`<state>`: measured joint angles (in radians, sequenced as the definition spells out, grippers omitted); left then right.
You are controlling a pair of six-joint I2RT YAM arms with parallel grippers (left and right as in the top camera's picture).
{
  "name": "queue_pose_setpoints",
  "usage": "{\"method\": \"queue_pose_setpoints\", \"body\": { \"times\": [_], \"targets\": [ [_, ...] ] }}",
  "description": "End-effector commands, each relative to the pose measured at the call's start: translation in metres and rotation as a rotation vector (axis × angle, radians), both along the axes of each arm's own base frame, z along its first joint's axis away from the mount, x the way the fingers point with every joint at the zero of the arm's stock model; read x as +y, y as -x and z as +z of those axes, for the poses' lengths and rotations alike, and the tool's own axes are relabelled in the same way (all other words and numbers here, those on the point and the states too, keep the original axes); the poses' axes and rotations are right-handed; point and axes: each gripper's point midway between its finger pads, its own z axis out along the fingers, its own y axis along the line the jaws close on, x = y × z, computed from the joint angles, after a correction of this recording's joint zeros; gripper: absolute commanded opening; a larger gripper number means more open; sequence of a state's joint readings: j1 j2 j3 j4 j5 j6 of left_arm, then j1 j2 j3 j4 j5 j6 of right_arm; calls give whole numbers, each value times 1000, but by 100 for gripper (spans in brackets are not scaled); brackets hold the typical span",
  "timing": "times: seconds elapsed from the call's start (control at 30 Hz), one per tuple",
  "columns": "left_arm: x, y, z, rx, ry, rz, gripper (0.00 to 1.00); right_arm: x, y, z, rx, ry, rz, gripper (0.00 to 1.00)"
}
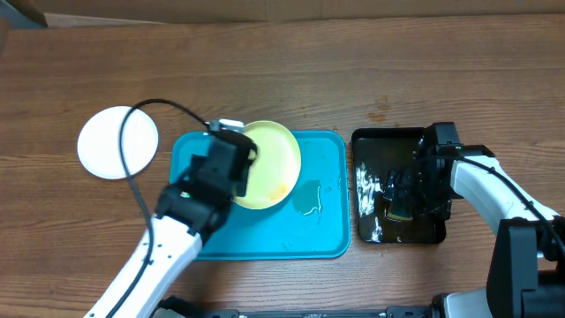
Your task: Clean dirty plates on tray and stack at the side
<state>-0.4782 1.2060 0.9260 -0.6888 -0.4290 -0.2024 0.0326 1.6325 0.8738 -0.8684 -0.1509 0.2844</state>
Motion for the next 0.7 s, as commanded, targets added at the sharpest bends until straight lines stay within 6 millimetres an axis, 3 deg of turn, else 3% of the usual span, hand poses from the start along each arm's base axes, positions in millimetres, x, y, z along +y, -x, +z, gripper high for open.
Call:
{"method": "queue_pose_setpoints", "body": {
  "times": [0.0,0.5,0.67],
  "targets": [
    [-4,0,34,-146,-160,17,4,-2,-1,2,-15,12,1,100],
    [-87,38,112,-553,-401,-130,4,-2,-9,3,-50,11,0,100],
    [-94,44,136,-627,-588,-113,4,-2,-9,3,-50,11,0,100]
  ]
}}
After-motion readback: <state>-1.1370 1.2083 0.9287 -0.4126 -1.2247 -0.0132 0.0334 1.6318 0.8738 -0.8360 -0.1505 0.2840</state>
